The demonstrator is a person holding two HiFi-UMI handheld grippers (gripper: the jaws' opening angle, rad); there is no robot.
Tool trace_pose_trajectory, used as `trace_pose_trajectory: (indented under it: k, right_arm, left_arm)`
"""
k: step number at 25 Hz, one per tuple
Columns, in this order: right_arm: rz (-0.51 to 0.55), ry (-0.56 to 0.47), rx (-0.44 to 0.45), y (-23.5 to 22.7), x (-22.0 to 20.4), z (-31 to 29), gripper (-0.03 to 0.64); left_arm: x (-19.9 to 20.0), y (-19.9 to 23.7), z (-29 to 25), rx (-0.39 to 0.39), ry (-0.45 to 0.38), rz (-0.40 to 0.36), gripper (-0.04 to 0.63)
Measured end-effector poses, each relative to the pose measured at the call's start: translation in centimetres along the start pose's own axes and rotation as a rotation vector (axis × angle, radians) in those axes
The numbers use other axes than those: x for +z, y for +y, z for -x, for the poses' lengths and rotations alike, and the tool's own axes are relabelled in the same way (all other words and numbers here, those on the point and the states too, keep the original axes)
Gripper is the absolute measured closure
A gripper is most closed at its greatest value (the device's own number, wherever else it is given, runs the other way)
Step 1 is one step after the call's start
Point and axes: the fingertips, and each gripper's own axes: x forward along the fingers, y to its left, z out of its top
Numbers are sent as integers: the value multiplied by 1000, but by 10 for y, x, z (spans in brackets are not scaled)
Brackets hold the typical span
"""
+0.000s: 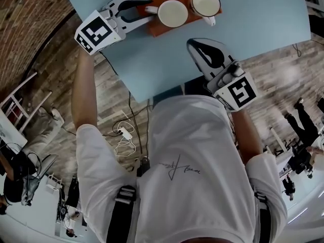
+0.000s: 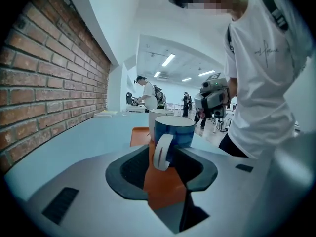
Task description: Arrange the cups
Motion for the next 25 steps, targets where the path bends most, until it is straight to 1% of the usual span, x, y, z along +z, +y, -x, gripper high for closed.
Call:
trace_pose_trajectory:
  k: [3,6,12,17,25]
  right_arm:
    - [-6,14,12,3,0,-5,595]
    - [-4,23,23,5,-2,-7,595]
    - [-5,30,37,10,-5,-7,595]
    - [-3,27,36,11,-4,-11,595]
    - [-7,32,23,10,-9,-7,595]
  left_arm:
    - [-3,-5,-2,-20,7,-6,462]
    - [-3,-3,-3,-16,-1,-11,500]
    - [-1,-8,-3,10,-20,-10,511]
    - [-2,-8,0,58,-40,-2,516]
    - [-4,-10,1,139,-84,33,520]
